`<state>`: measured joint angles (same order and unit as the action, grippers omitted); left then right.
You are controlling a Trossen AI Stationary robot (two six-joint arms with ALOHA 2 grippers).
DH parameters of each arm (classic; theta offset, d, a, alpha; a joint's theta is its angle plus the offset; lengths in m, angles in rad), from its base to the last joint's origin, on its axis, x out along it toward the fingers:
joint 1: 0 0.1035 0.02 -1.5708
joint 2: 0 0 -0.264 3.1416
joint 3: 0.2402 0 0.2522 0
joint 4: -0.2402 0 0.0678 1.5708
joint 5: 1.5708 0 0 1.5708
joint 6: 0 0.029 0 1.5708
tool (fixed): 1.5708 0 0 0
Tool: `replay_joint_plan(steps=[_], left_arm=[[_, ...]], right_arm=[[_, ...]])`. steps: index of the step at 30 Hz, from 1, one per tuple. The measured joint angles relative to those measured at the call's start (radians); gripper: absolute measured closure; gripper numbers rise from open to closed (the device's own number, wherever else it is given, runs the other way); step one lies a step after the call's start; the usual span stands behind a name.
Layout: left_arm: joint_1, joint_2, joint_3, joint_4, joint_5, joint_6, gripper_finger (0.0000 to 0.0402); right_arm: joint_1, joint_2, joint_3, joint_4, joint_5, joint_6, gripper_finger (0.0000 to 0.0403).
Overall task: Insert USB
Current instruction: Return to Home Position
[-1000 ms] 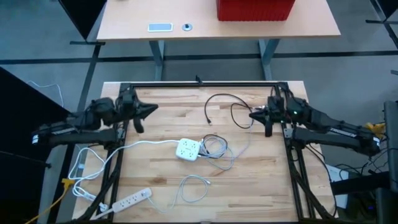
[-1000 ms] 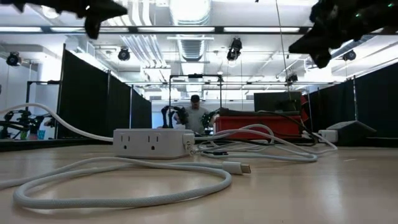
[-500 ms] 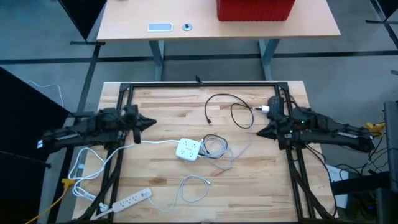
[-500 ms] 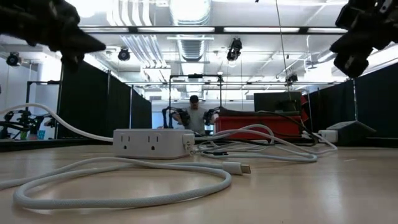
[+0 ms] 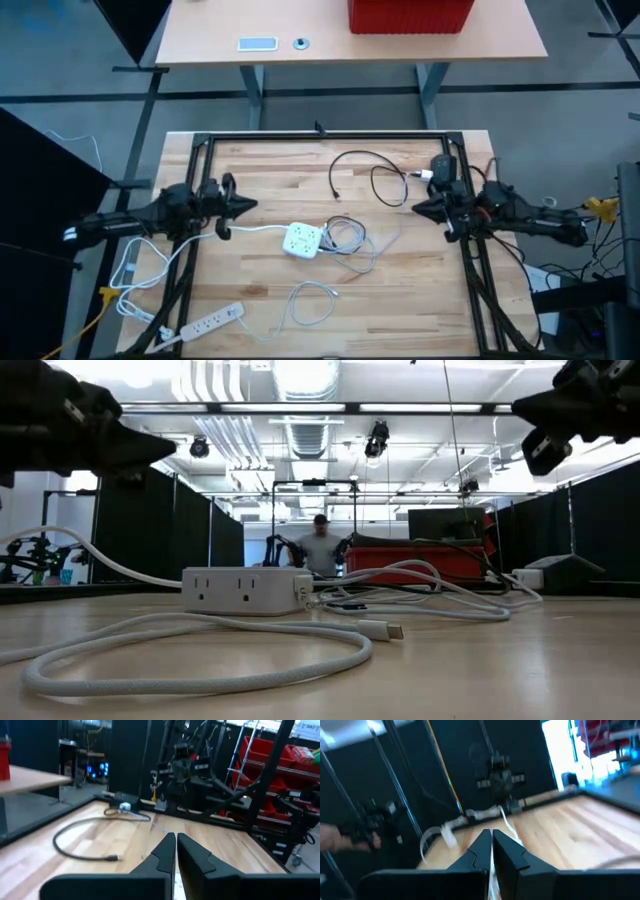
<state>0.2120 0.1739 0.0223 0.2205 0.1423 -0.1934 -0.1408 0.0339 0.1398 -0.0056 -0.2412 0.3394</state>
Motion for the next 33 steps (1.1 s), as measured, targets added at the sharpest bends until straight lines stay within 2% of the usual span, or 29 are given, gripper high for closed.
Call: replay_joint_plan(steps=[5,8,11,15,17,21,23,28,33], left_arm=[[0.000,-0.059,0.000,0.013,0.003,0.052,0.0398],[-0.001,-0.092,0.000,0.010,0.007,0.054,0.0398],[-0.001,-0.123,0.000,0.015,0.041,0.080,0.0398],[-0.002,-0.171,0.000,-0.031,0.087,0.126,0.0398],[-0.002,-0.174,0.000,-0.076,0.088,0.124,0.0398],[-0.002,-0.174,0.000,-0.142,0.114,0.139,0.0398],[-0.002,-0.174,0.000,-0.150,0.140,0.166,0.0398],[-0.002,-0.174,0.000,-0.132,0.241,0.203,0.0398],[-0.004,-0.174,0.000,-0.133,0.337,0.179,0.0398]], right_arm=[[0.048,-0.027,-0.056,0.065,0.043,0.035,0.0403],[0.134,0.009,-0.106,0.130,0.101,0.036,0.0403],[0.249,0.023,-0.125,0.166,0.216,-0.020,0.0403],[0.377,-0.013,-0.096,0.133,0.370,-0.152,0.0403],[0.411,-0.036,-0.049,0.019,0.404,-0.196,0.0403],[0.427,-0.034,0.069,-0.252,0.370,-0.173,0.0403],[0.427,-0.034,0.103,-0.285,0.328,-0.174,0.0403],[0.426,-0.035,0.061,-0.121,0.271,-0.241,0.0403],[0.424,-0.034,-0.056,0.064,0.194,-0.193,0.0403]])
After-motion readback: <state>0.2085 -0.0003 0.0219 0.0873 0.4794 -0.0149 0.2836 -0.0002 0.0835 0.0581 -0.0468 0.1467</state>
